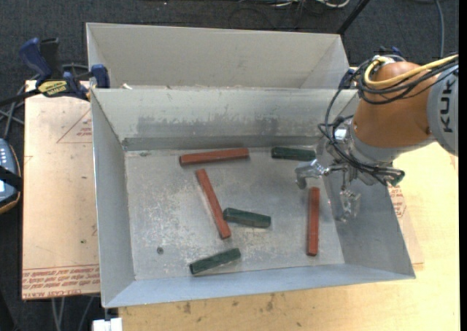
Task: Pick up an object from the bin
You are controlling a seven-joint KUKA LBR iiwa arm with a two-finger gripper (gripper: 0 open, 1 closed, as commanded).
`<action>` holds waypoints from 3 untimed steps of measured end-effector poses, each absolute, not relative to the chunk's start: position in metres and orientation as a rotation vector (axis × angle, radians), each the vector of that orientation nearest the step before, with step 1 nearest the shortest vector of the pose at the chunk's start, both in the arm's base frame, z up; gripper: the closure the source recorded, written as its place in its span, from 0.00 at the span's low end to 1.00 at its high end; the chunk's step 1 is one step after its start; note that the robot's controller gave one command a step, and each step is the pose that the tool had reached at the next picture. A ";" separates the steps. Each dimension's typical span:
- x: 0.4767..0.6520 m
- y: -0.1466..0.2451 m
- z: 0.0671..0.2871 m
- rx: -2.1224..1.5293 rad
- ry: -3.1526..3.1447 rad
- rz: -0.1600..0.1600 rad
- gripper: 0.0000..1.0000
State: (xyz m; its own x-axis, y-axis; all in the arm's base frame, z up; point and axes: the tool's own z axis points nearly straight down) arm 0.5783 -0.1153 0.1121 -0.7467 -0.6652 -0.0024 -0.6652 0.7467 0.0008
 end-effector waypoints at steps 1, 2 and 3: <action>0.577 -0.109 0.093 -0.983 2.982 0.002 0.00; 0.565 -0.107 0.070 -1.619 2.689 0.001 1.00; 0.565 -0.107 0.070 -1.619 2.689 0.001 1.00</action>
Offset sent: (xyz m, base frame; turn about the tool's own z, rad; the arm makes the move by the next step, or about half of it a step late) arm -0.0144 0.0075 -0.0421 -0.3603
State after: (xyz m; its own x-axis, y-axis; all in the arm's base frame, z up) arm 0.5647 -0.1071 0.0704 -0.4679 -0.8838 -0.0024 -0.8838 0.4679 -0.0008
